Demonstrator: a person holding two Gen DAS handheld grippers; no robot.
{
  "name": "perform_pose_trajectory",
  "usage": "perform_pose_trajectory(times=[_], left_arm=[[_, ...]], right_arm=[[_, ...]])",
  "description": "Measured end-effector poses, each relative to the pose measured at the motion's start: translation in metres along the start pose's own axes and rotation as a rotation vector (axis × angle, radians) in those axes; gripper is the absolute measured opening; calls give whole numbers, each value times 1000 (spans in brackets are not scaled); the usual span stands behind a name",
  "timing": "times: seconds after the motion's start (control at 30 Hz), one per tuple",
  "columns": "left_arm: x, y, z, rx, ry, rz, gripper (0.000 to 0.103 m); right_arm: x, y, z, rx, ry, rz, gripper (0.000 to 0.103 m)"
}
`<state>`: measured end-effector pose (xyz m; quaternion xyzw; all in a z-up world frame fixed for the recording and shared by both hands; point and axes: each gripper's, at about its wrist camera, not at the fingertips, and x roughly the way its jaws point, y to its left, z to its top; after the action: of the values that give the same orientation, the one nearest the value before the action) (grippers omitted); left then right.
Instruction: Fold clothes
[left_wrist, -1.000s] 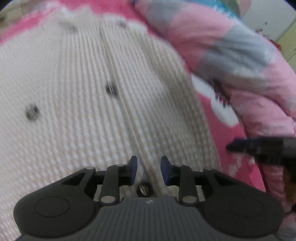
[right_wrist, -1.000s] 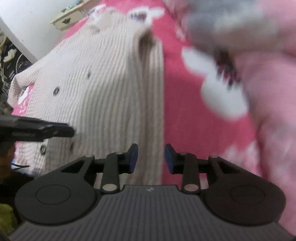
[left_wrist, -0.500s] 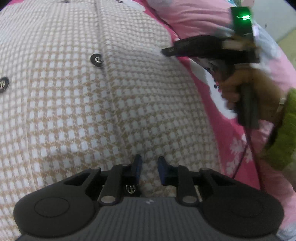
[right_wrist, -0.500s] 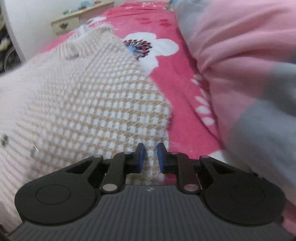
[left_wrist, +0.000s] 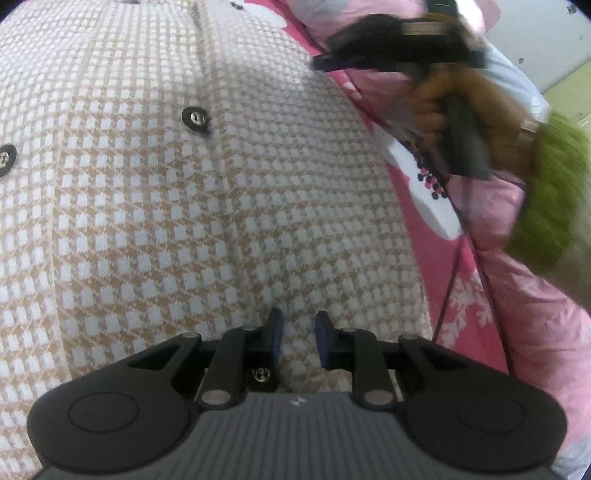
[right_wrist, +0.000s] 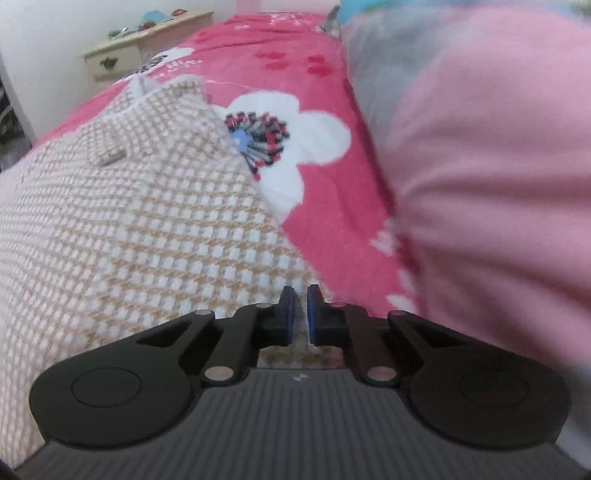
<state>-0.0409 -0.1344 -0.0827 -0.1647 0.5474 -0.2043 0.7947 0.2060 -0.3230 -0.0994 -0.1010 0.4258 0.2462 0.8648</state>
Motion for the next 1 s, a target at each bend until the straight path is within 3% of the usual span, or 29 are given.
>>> perform_pose_trajectory(times=[0.03, 0.2, 0.27, 0.37, 0.57, 0.73, 0.8, 0.9, 1.0], left_arm=[[-4, 1, -1, -2, -8, -16, 27], [-21, 2, -4, 18, -19, -52, 28], [-22, -1, -11, 24, -11, -59, 28], [-24, -1, -23, 27, 12, -46, 29], [-8, -5, -38, 13, 0, -10, 29], [-11, -13, -43, 22, -14, 13, 30], [-20, -17, -43, 30, -36, 6, 30], [-21, -17, -47, 12, -34, 4, 32], [-5, -15, -53, -2, 13, 2, 32]], right_arm=[[-23, -3, -3, -24, -9, 9, 6], [-136, -20, -15, -143, -49, 57, 7], [-178, -22, -27, -188, 7, 72, 7], [-200, -13, -48, -196, 77, 160, 8], [-163, 39, -112, -268, 225, 336, 8], [-114, 73, -183, -458, 323, 233, 7], [-131, 72, -169, -416, 313, 208, 9], [-161, 74, -162, -426, 238, 259, 9], [-147, 87, -185, -520, 289, 251, 9]])
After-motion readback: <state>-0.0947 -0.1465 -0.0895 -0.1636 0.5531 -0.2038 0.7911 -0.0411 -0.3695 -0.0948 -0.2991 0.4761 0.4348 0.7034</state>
